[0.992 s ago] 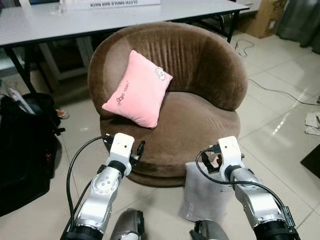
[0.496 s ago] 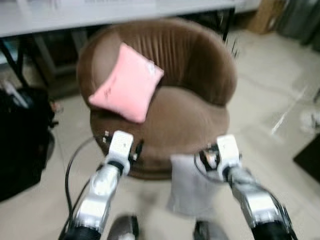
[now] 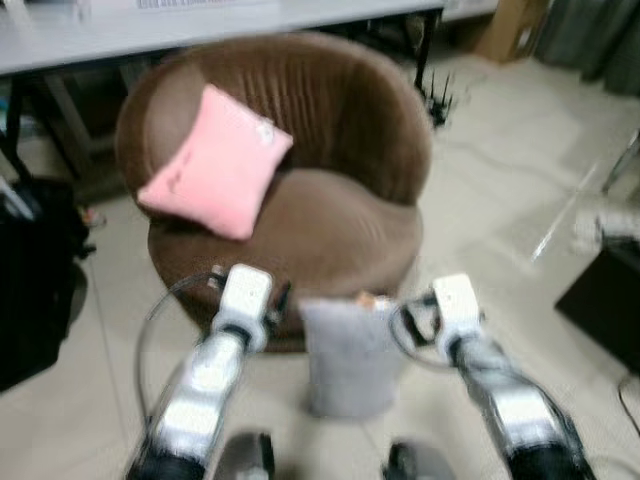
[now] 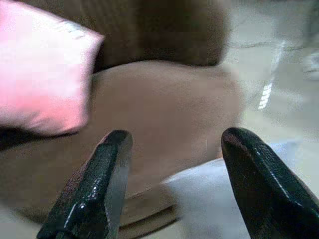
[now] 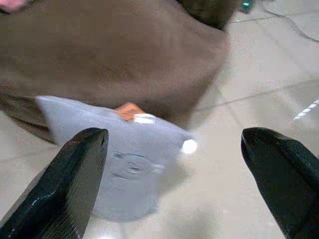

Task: Move the pillow to the sofa from floor

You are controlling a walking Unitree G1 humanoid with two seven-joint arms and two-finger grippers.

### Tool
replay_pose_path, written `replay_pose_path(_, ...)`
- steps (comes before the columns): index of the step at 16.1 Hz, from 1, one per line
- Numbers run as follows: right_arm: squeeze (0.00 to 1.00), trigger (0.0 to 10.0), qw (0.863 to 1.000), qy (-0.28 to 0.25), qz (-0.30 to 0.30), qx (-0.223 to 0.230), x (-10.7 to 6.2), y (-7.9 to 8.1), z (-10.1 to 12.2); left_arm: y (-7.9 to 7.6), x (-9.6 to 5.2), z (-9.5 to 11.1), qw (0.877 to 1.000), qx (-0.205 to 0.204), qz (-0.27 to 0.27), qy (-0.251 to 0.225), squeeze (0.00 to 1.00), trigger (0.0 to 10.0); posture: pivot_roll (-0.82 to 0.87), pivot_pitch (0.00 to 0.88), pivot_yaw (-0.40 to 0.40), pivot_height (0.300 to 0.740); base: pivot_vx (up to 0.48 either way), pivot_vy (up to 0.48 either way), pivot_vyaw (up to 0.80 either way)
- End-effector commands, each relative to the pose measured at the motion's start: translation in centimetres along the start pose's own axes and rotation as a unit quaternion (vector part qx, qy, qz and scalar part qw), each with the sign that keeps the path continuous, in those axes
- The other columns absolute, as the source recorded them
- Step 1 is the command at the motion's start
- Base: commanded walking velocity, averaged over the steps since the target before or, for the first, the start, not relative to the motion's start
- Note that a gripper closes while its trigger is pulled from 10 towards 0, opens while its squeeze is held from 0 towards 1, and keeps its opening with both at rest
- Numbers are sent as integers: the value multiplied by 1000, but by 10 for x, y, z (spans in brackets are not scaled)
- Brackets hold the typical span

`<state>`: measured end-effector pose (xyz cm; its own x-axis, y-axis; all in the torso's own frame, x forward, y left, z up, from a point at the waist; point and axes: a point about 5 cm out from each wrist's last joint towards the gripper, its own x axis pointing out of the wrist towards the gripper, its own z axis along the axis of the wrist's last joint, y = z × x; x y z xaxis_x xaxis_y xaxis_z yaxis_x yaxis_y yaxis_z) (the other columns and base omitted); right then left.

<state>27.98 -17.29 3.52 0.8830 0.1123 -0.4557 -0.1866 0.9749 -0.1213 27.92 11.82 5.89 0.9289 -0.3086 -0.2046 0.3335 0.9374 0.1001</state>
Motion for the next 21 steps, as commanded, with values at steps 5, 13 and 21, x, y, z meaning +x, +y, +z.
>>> replay_pose_path(5, 0, 10000, 1000, -8, 6, -3, 0, 3, 3, 9, 0, 0, 1000, 6, 13, 8, 0, 10000, -22, 0, 2, 654, 0, 95, 0)
replay_pose_path(13, 0, 10000, 1000, -6, 7, 1, 0, 4, 2, 10, -1, 1, 1000, -2, 13, 1, 0, 10000, -23, 0, 2, 654, 206, 0, -113)
replay_pose_path(21, 0, 10000, 1000, -9, 3, 1, 1, 3, 5, 11, -1, 3, 1000, -2, 13, -1, 0, 10000, -17, 0, 1, 654, 340, 0, 0)
